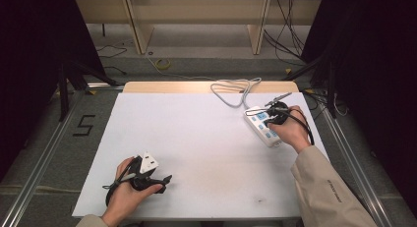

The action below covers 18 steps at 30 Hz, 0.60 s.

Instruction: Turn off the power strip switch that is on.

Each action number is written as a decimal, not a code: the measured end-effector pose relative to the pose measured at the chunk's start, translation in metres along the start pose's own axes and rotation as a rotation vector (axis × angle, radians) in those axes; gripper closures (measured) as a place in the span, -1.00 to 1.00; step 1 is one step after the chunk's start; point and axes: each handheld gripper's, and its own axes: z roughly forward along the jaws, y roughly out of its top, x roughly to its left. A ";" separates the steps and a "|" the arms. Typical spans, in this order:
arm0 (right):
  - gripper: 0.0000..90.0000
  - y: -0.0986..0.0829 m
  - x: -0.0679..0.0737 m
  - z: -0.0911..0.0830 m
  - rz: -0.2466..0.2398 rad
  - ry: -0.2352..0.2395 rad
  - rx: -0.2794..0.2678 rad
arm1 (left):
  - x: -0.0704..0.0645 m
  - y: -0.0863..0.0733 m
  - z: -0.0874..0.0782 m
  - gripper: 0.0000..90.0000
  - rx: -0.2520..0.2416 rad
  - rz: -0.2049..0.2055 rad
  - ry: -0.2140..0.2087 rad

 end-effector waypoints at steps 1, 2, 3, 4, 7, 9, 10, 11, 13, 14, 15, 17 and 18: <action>1.00 0.000 0.000 0.000 -0.003 0.000 0.000 | 0.000 0.000 0.000 -0.65 0.000 -0.001 -0.001; 1.00 0.001 0.000 0.001 -0.001 0.000 0.002 | 0.000 0.000 0.000 -0.65 0.000 -0.001 -0.001; 1.00 0.001 0.000 0.001 -0.003 -0.001 0.003 | 0.000 0.000 0.000 -0.65 0.000 0.001 0.000; 1.00 0.003 0.000 0.002 -0.004 -0.003 0.004 | 0.000 0.000 0.000 -0.65 0.000 0.001 0.000; 1.00 0.004 -0.001 0.003 -0.006 -0.005 0.002 | 0.000 0.000 0.000 -0.65 0.001 0.003 -0.001; 1.00 0.005 -0.001 0.003 -0.005 -0.004 0.004 | 0.000 0.000 0.000 -0.65 -0.001 0.003 0.000; 1.00 0.005 -0.001 0.003 -0.005 -0.004 0.004 | 0.000 0.000 0.000 -0.65 -0.001 0.003 0.000; 1.00 0.006 -0.001 0.004 -0.006 -0.005 0.005 | 0.000 0.000 0.000 -0.65 0.000 0.003 0.000; 1.00 0.007 -0.001 0.005 -0.006 -0.005 0.007 | 0.000 0.000 0.000 -0.65 0.000 0.003 0.000; 1.00 0.007 -0.001 0.005 -0.006 -0.005 0.007 | 0.000 0.000 0.000 -0.65 0.000 0.005 0.000; 1.00 0.007 -0.001 0.006 -0.008 -0.004 0.009 | 0.000 0.000 0.000 -0.65 0.000 0.005 0.000; 1.00 0.008 -0.002 0.007 -0.004 -0.006 0.010 | 0.000 0.000 0.000 -0.65 0.000 0.005 -0.001; 1.00 0.008 -0.002 0.007 -0.004 -0.008 0.011 | 0.000 0.000 0.000 -0.65 0.000 0.004 -0.001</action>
